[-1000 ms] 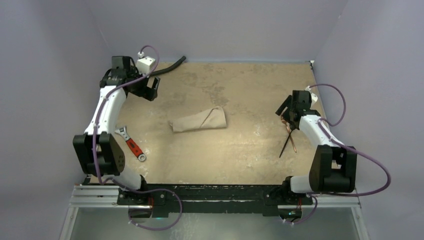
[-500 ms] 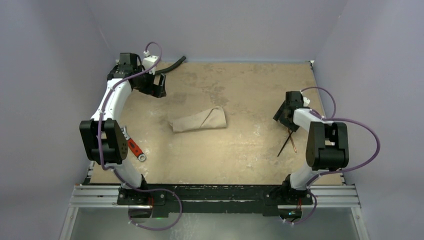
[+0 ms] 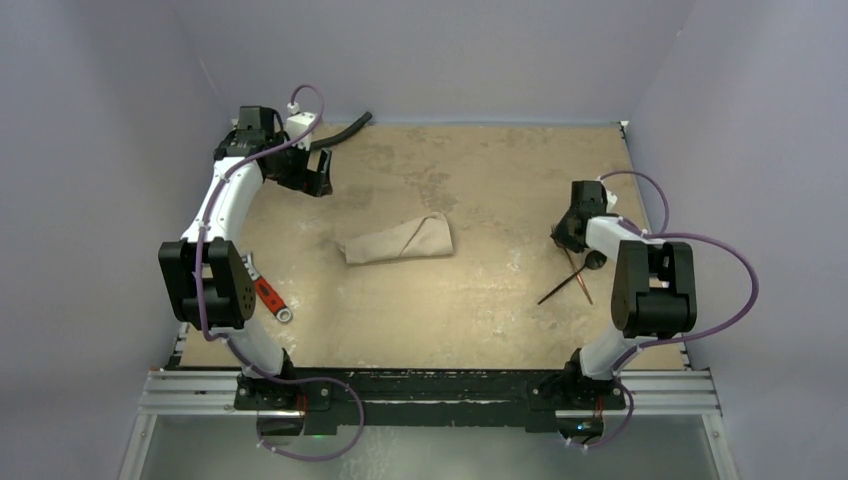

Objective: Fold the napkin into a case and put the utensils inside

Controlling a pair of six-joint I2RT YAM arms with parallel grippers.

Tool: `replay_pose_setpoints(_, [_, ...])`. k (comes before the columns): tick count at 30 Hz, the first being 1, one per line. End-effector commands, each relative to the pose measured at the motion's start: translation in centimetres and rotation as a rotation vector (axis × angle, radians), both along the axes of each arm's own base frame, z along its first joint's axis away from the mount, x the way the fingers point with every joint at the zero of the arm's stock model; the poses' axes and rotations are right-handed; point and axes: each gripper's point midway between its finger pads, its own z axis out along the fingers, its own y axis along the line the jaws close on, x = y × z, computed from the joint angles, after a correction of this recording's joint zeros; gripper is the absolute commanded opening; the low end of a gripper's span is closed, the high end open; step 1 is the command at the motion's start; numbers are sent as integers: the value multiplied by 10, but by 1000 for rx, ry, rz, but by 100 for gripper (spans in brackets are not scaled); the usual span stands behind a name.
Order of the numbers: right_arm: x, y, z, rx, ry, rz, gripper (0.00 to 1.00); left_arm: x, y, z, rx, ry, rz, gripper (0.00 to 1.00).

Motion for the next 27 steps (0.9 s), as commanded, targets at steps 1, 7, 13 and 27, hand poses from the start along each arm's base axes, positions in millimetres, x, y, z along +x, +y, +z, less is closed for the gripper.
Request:
replay_pose_setpoints(1, [-3, 19, -6, 74, -5, 13, 33, 2, -2, 33, -3, -80, -9, 98])
replay_pose_setpoints(7, [12, 47, -8, 132, -12, 28, 6, 3, -1, 35, 4, -86, -10, 98])
replay_pose_setpoints(13, [49, 59, 15, 171, -91, -2, 2, 4, 0, 32, 11, -82, -12, 98])
replay_pose_setpoints(27, [10, 54, 7, 76, -7, 153, 50, 3, -2, 34, -1, -82, -20, 96])
